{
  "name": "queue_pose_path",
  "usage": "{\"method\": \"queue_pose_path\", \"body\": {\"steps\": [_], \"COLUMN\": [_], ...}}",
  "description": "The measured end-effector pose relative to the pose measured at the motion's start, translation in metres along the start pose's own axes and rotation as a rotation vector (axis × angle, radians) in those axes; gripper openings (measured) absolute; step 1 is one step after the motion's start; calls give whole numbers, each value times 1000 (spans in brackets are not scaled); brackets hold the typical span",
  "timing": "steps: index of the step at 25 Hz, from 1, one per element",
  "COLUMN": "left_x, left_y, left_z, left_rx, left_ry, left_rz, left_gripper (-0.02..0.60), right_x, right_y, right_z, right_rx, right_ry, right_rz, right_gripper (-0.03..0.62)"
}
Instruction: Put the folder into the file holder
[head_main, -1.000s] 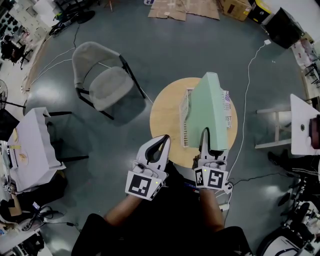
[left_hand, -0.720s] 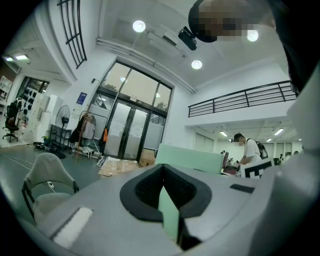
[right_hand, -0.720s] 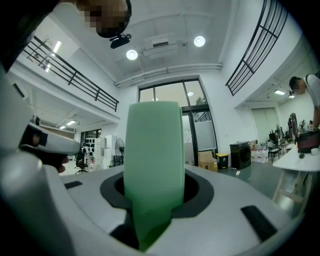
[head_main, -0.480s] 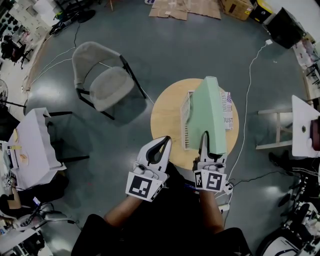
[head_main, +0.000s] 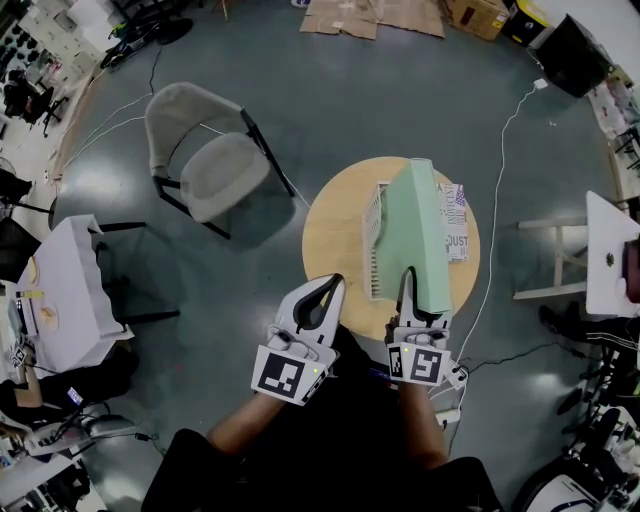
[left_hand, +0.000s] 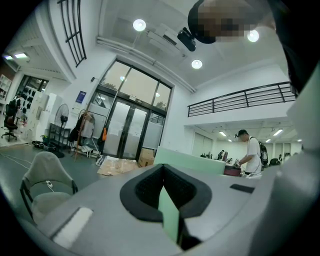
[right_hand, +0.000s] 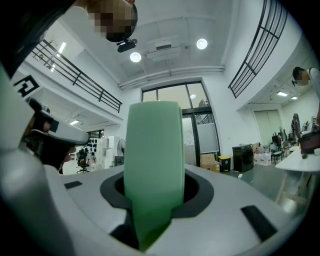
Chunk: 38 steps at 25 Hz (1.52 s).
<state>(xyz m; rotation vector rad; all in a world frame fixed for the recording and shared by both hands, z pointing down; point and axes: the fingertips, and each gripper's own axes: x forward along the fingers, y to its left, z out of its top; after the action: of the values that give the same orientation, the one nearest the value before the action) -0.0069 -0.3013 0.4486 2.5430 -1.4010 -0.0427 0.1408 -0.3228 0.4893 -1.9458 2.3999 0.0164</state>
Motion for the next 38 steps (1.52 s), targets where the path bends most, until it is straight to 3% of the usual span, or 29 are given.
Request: {"method": "queue_pose_path", "body": {"steps": [38], "left_x": [1], "left_y": [-2], "left_z": [6], "left_rx": [-1], "left_ry": [-10], "left_rz": [-19], "left_gripper": [3], "right_x": [-1], "right_y": [-3], "right_z": [-78], "right_rx": [-23], "right_ry": [115], "right_rz": [-12], "right_gripper": [144]}}
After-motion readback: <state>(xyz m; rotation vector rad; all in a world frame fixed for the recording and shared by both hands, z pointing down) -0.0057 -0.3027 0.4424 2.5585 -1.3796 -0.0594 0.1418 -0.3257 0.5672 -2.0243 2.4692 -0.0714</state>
